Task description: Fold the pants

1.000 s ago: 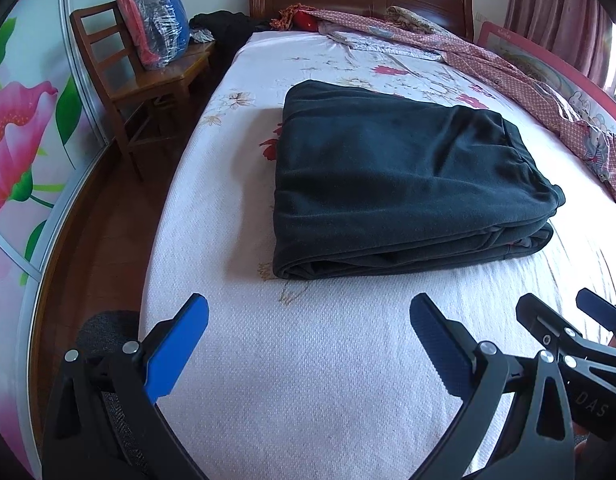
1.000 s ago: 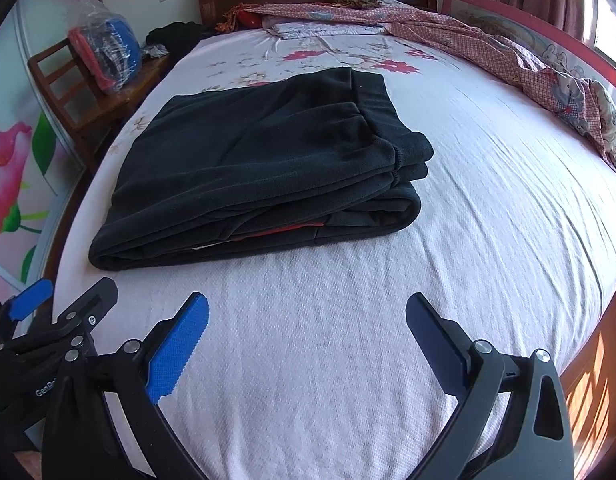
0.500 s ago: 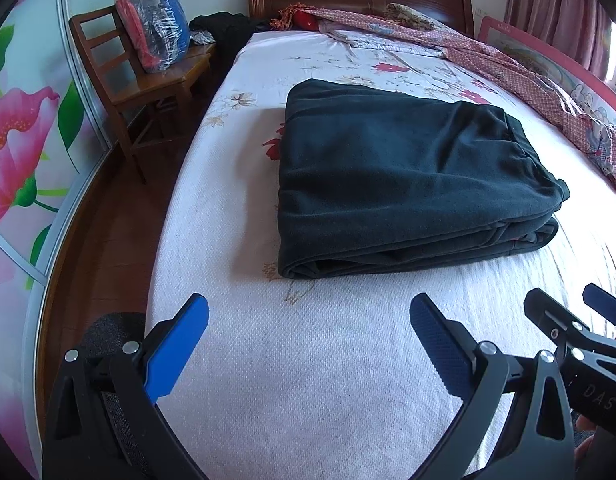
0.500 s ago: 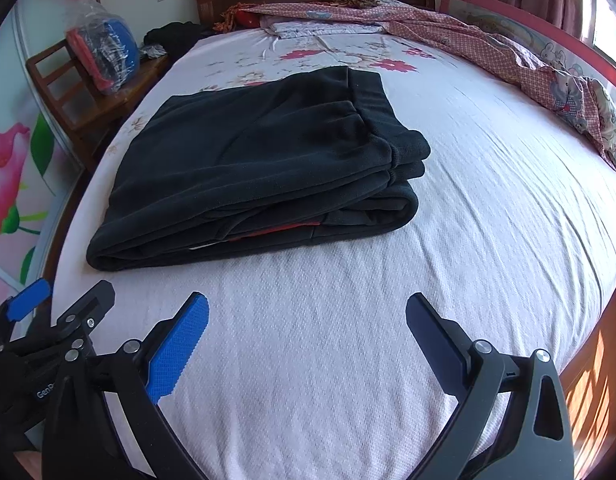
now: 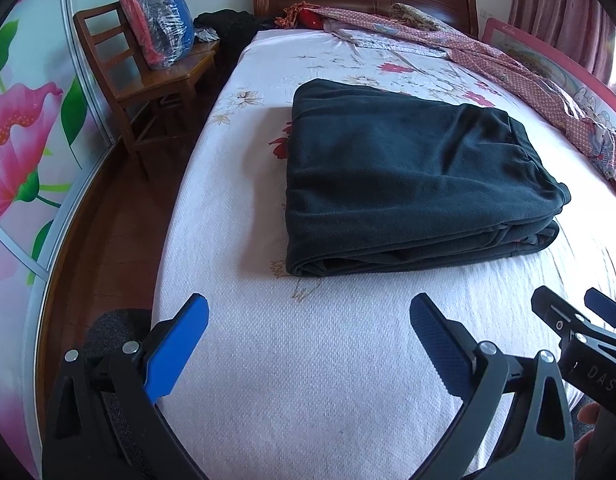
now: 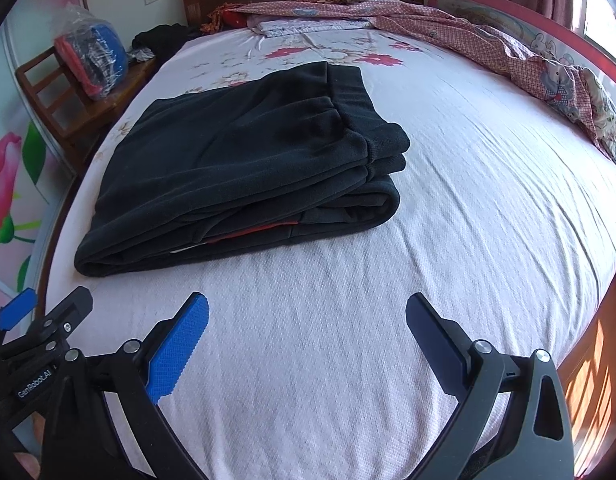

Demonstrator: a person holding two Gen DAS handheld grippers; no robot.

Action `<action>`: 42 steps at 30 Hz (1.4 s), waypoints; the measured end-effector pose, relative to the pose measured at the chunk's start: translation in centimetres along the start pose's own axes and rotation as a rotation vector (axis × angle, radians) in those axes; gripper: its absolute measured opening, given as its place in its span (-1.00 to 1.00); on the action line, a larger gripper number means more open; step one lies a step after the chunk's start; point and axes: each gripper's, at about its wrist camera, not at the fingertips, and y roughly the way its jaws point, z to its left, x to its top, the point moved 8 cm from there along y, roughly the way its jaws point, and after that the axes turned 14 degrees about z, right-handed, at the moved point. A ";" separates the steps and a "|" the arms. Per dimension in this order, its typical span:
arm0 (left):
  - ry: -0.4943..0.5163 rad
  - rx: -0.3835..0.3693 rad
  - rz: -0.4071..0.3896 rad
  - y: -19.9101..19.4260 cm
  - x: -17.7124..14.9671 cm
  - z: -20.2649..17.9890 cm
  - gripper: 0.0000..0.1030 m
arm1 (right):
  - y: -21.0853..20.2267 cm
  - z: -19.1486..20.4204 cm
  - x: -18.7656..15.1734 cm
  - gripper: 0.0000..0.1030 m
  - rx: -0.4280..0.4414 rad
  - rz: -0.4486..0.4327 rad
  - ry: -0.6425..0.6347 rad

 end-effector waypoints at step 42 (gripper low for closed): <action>-0.006 -0.005 0.013 0.1 -0.2 0.0 0.96 | 0.1 0.4 -0.1 0.91 0.017 0.009 -0.007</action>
